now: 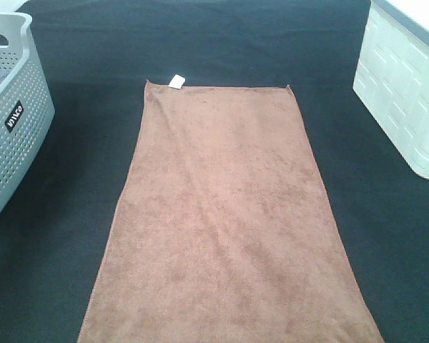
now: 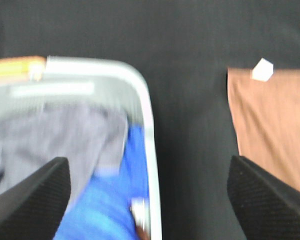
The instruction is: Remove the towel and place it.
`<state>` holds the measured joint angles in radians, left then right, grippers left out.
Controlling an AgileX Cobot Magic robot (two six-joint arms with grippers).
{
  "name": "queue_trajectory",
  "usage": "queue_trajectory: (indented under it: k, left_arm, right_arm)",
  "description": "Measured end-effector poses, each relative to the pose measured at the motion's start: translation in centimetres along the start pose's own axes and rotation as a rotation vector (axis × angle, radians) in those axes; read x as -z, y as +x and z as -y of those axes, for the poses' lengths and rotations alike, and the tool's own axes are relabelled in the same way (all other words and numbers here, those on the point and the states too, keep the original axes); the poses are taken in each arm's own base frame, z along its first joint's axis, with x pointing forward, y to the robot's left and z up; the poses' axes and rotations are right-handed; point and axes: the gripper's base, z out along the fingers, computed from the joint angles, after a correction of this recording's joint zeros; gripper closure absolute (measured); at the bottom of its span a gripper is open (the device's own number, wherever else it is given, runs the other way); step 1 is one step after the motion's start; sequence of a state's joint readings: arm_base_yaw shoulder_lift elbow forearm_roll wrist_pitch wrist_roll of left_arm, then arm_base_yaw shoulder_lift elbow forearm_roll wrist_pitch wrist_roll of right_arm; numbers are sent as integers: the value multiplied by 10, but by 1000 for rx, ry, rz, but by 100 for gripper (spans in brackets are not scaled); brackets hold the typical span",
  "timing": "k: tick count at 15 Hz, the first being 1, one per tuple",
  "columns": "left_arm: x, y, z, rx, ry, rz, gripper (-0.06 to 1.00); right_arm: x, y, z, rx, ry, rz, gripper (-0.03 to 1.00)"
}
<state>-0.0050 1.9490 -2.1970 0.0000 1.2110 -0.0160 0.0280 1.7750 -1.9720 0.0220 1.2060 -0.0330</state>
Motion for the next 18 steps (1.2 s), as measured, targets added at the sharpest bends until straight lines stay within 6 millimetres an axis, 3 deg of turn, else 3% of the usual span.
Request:
queue_trajectory:
  k: [3, 4, 5, 7, 10, 11, 14, 18]
  left_arm:
    - [47, 54, -1, 1, -1, -68, 14]
    - [63, 78, -1, 11, -1, -67, 14]
    - [91, 102, -2, 18, -6, -14, 14]
    - [128, 150, -4, 45, -12, 56, 14]
    - [164, 219, -6, 58, -23, 158, 14]
    - [180, 253, -8, 51, -32, 231, 14]
    - [198, 306, -10, 46, -41, 338, 14]
    - [202, 368, -11, 51, -46, 390, 14]
  right_arm:
    - [50, 66, -3, -4, -3, -32, 19]
    - [67, 96, -5, -11, -9, -35, 19]
    - [81, 128, -7, -18, -15, -38, 19]
    - [97, 183, -9, -38, -17, -34, 19]
    - [116, 256, -11, -48, -16, 40, 19]
    - [124, 284, -12, -46, -16, 98, 19]
    - [129, 326, -13, -42, -16, 188, 19]
    - [118, 361, -14, -40, -15, 317, 19]
